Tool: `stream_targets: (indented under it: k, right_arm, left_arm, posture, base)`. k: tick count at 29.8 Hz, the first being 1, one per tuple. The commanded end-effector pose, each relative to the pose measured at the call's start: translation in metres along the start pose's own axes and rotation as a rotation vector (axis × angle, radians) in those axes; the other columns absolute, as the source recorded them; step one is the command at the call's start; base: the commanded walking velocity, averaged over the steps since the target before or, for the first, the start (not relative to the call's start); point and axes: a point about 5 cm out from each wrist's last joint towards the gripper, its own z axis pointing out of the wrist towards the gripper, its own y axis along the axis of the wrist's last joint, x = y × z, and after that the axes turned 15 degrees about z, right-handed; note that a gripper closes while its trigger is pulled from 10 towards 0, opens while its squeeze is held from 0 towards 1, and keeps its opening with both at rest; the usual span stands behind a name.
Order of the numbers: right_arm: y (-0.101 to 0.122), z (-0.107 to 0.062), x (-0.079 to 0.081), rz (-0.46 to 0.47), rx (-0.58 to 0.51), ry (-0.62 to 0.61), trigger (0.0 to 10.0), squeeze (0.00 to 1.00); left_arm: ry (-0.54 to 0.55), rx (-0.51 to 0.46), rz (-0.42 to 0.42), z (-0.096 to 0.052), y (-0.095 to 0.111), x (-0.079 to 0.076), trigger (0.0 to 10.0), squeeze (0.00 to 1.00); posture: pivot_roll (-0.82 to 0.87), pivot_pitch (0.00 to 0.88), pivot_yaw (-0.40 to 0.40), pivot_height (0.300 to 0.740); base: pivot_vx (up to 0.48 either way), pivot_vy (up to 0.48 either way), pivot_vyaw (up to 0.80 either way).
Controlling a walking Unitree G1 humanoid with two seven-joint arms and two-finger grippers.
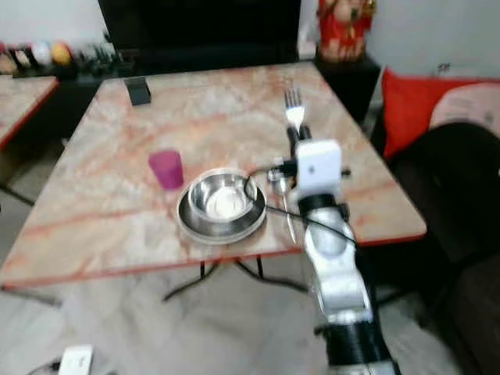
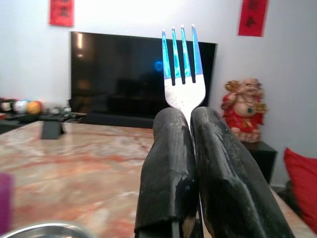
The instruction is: Setting the table
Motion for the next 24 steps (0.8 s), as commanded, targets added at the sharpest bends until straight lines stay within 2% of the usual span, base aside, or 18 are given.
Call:
stream_targets:
  k: [1,5,15,22,24]
  right_arm:
    - [0.002,0.000,-0.007,-0.002,-0.008,-0.022,10.0,0.00]
    - [0.003,0.001,-0.008,-0.003,-0.008,-0.023,10.0,0.00]
    - [0.003,0.005,-0.010,0.003,0.007,-0.022,10.0,0.00]
    - [0.004,0.010,-0.018,0.021,0.025,-0.052,10.0,0.00]
    - [0.004,0.012,-0.027,0.041,0.032,-0.095,10.0,0.00]
  left_arm:
    - [-0.019,0.024,-0.004,-0.001,-0.004,-0.006,10.0,0.00]
    - [-0.020,0.031,-0.006,-0.001,-0.005,-0.007,10.0,0.00]
    - [-0.014,0.033,-0.005,-0.001,-0.006,-0.006,10.0,0.00]
    - [-0.013,0.034,-0.009,-0.001,-0.006,-0.005,10.0,0.00]
    - [-0.009,0.037,-0.021,-0.001,-0.006,-0.005,10.0,0.00]
  posture:
    - [-0.11,0.000,0.050,0.732]
    - [-0.11,0.000,0.048,0.732]
    - [-0.11,0.000,0.052,0.732]
    - [-0.12,0.000,0.060,0.732]
    - [-0.12,0.000,0.063,0.732]
  base:
    - [0.262,0.000,0.00]
    - [0.250,0.000,0.00]
    - [0.000,0.000,0.00]
    - [0.000,0.000,0.00]
    - [0.000,0.000,0.00]
